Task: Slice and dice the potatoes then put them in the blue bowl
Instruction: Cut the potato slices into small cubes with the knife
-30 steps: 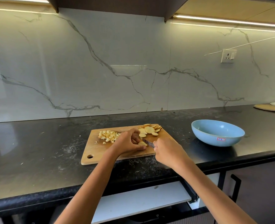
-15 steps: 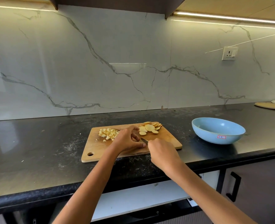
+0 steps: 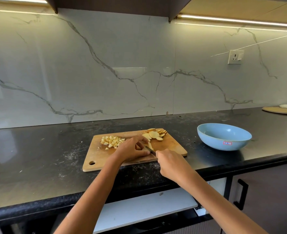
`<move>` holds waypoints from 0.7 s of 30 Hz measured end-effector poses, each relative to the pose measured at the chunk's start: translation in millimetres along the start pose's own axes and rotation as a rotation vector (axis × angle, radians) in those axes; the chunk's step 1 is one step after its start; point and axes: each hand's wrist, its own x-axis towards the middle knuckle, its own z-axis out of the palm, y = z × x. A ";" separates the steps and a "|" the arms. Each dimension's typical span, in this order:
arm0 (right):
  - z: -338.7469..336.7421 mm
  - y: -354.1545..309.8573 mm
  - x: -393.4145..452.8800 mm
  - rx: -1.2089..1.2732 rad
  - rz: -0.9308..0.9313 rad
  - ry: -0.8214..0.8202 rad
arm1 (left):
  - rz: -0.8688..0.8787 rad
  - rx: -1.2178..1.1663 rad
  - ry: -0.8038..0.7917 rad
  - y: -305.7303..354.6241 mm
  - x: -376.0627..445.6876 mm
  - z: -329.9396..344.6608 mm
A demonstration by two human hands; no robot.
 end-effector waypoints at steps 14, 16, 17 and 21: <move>-10.2 1.9 4.3 -0.024 -0.007 -0.036 | 0.038 0.068 -0.006 -3.7 0.6 3.0; -16.1 6.2 1.9 -0.035 -0.001 -0.039 | 0.035 0.061 0.001 -4.9 0.9 3.3; -19.3 8.4 0.4 -0.038 0.004 -0.032 | 0.040 0.053 0.019 -5.2 0.9 3.0; -26.9 14.1 -2.3 -0.030 0.025 0.057 | 0.040 -0.035 0.075 -7.6 -0.3 0.9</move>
